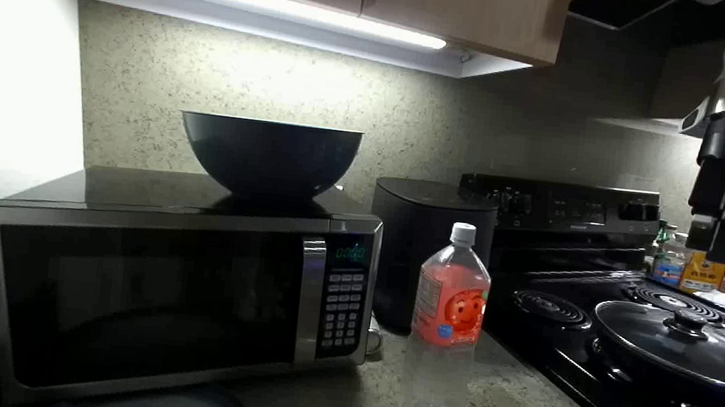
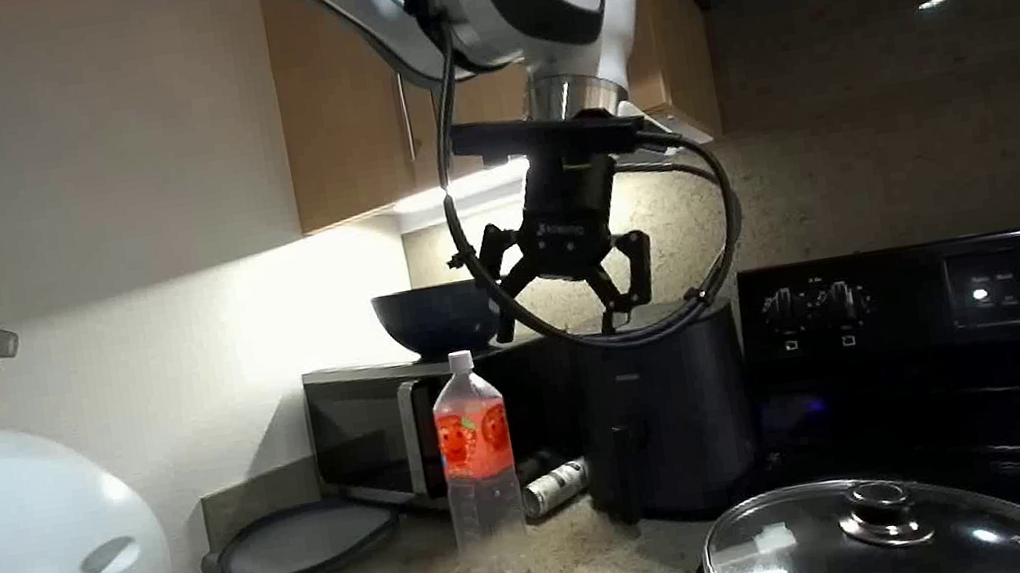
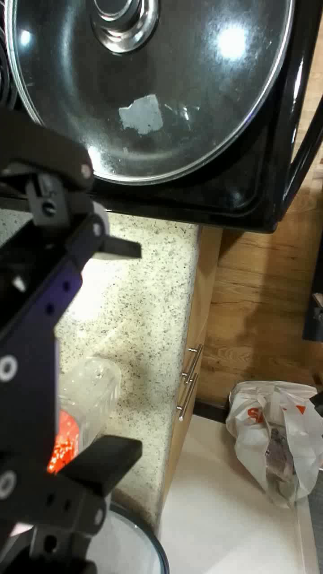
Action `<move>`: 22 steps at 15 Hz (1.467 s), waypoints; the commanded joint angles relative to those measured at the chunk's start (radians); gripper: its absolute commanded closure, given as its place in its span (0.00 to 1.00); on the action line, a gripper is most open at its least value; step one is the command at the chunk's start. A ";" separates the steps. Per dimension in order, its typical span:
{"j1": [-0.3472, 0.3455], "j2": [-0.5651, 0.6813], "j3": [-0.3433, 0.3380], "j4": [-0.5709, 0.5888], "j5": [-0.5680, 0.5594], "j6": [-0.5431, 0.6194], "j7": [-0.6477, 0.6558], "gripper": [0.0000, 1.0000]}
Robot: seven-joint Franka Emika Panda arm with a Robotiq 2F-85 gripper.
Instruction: Pick up the bottle and put on top of the air fryer
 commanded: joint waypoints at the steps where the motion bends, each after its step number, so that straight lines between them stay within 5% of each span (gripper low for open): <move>1: -0.036 0.006 0.030 0.002 0.013 -0.003 -0.013 0.00; 8: -0.025 0.025 0.039 0.012 0.017 0.000 -0.019 0.00; 22: 0.027 0.274 0.244 0.158 -0.001 0.053 0.006 0.00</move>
